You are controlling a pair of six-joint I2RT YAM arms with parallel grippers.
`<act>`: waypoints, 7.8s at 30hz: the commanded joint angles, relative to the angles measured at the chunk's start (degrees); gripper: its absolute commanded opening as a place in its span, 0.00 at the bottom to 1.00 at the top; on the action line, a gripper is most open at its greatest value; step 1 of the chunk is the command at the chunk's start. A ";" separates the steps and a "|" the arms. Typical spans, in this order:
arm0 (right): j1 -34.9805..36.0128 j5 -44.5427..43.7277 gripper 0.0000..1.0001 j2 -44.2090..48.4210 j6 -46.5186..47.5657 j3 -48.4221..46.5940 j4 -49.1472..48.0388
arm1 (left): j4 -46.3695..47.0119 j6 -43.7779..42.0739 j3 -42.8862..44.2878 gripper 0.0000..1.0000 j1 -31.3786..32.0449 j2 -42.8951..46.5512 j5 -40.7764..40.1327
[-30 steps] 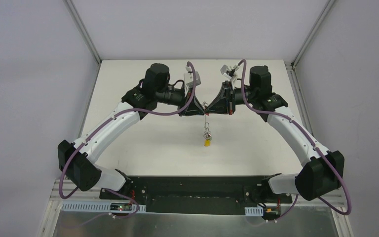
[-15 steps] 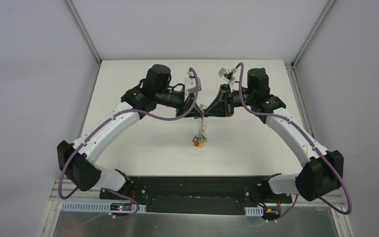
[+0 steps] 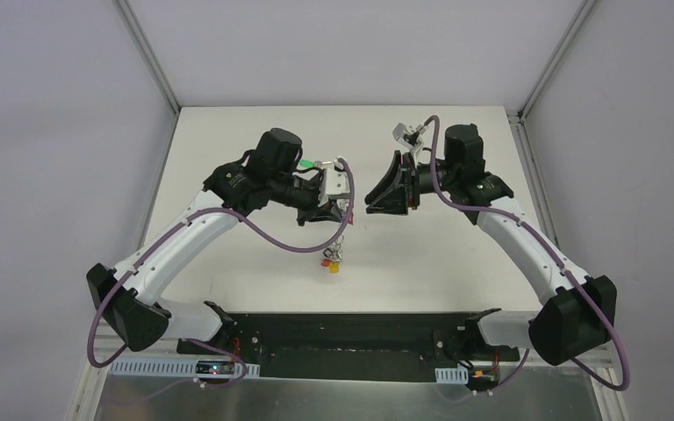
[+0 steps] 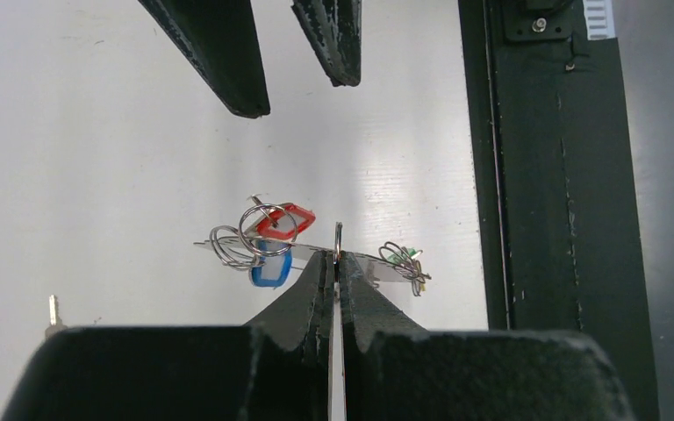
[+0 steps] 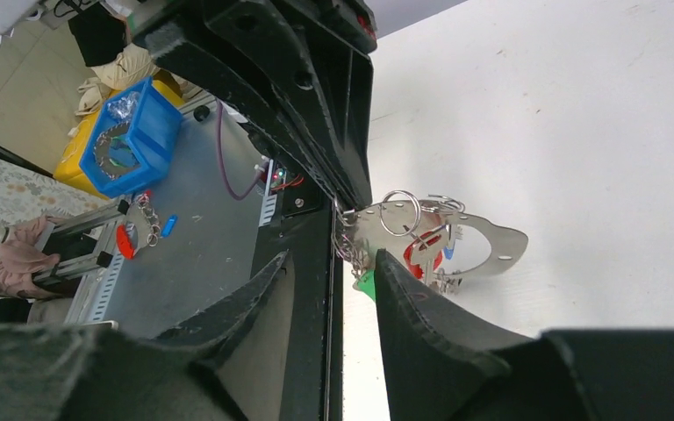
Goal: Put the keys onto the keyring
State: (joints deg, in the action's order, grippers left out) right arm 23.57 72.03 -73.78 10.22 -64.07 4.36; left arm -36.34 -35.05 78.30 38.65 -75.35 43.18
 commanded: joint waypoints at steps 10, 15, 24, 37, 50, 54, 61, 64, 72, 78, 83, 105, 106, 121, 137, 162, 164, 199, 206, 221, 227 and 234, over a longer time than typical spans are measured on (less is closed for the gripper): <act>3.87 1.76 0.42 -1.53 -1.50 1.73 -4.10 | -7.79 -19.13 -1.37 0.00 0.48 5.76 5.88; 4.26 1.38 0.42 -2.37 -1.29 2.02 -4.10 | -14.64 -29.84 -1.81 0.00 0.46 6.09 10.20; 4.26 0.14 0.42 -2.63 -0.66 2.79 -4.12 | -23.57 -44.87 -2.45 0.00 0.46 6.23 11.61; 4.39 -0.13 0.42 -3.04 -0.05 3.13 -3.98 | -27.44 -49.07 -1.31 0.00 0.17 5.75 11.96; 4.39 -0.91 0.42 -2.19 2.15 2.59 -1.58 | -25.54 -44.63 -1.88 0.00 -6.84 5.26 28.78; 4.39 -1.18 0.42 -2.08 2.18 2.64 -1.42 | -27.06 -45.84 -1.93 0.00 -8.25 5.26 33.08; 4.38 -1.04 0.42 -1.88 2.31 2.32 -1.07 | -24.12 -40.35 -2.11 0.00 -8.50 5.11 33.66; 4.42 -1.08 0.42 -1.51 4.01 0.57 1.56 | -9.65 -20.82 -4.50 0.00 -8.51 5.86 30.31; 5.58 -4.46 0.39 -1.46 12.13 -6.88 13.55 | 10.34 9.43 -9.11 0.00 -8.41 7.88 17.52; 7.34 -7.79 0.39 -2.02 15.99 -9.97 18.19 | 11.37 15.77 -9.04 0.00 -7.63 7.73 13.05; 8.81 -10.42 0.37 -3.24 16.79 -10.43 18.35 | 12.47 20.62 -9.05 0.00 -6.51 6.95 10.89; 14.01 -14.48 0.29 -8.43 19.02 -14.16 20.43 | 14.49 25.40 -9.53 0.00 -5.56 4.54 10.19; 14.12 -14.54 0.28 -8.51 19.12 -14.10 20.43 | 14.48 25.44 -9.49 0.00 -5.60 4.49 10.14; 14.55 -17.63 0.00 -6.77 33.25 -11.72 25.61 | 10.30 19.92 -8.07 0.10 -5.69 4.85 12.26; 14.77 -33.93 0.00 1.51 57.87 -0.17 28.04 | 2.45 12.19 -6.19 0.50 -7.36 2.47 7.66; 13.40 -31.86 0.00 4.90 53.90 8.56 22.61 | 9.78 25.33 -4.53 0.50 -8.25 -6.56 -23.83; 12.99 -30.64 0.00 5.19 53.27 8.83 22.54 | 9.41 26.98 -3.74 0.51 -8.56 -7.71 -25.54; 3.05 -28.13 0.00 4.89 45.09 12.42 17.94 | 18.83 62.95 38.23 0.69 -21.71 -58.03 -20.04; 2.15 -28.17 0.00 2.51 45.07 11.29 18.65 | 19.46 70.68 40.22 0.67 -23.05 -62.46 -17.05; 1.36 -27.33 0.00 4.32 44.57 12.25 18.18 | 21.01 74.60 24.66 0.63 -23.27 -55.17 -16.40; 0.81 -26.72 0.00 5.70 44.27 13.09 17.40 | 23.01 74.11 16.23 0.63 -23.27 -49.76 -16.33; 0.69 -26.59 0.00 6.61 44.28 13.27 17.08 | 26.63 74.70 1.68 0.63 -22.80 -40.18 -15.23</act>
State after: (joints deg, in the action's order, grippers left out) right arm 24.71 42.85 -69.63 54.68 -50.74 23.35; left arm -9.82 39.57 86.17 15.33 -121.67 27.14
